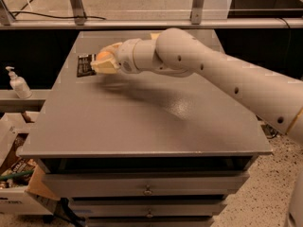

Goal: Move orange near rxbar chocolate

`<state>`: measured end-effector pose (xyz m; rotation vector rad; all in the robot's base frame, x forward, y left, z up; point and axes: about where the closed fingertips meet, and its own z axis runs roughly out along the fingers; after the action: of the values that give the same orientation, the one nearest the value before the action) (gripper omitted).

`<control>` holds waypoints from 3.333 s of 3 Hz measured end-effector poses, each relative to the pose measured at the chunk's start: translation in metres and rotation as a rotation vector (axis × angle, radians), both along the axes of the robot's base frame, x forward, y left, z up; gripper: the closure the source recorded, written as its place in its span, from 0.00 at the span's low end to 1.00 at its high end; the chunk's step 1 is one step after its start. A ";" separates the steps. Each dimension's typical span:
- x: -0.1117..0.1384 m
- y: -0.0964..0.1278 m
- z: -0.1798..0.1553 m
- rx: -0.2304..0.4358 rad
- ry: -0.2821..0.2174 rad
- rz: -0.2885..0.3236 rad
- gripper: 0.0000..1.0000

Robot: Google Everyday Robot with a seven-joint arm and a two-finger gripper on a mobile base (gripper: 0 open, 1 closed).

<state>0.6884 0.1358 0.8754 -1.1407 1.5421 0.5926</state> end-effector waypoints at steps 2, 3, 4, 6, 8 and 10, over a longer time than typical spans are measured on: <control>0.021 0.027 -0.022 -0.002 0.020 0.009 1.00; 0.023 0.029 -0.030 -0.004 0.033 0.003 1.00; 0.022 0.030 -0.038 -0.004 0.050 -0.004 0.94; 0.022 0.032 -0.044 -0.001 0.076 -0.002 0.53; 0.021 0.033 -0.048 0.002 0.084 0.000 0.07; 0.020 0.032 -0.048 0.002 0.086 -0.001 0.00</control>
Offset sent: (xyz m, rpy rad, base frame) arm 0.0305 0.0332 -0.0331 -0.0038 0.0337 0.0023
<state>0.7087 0.1680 0.8271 -1.1250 1.6145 0.6499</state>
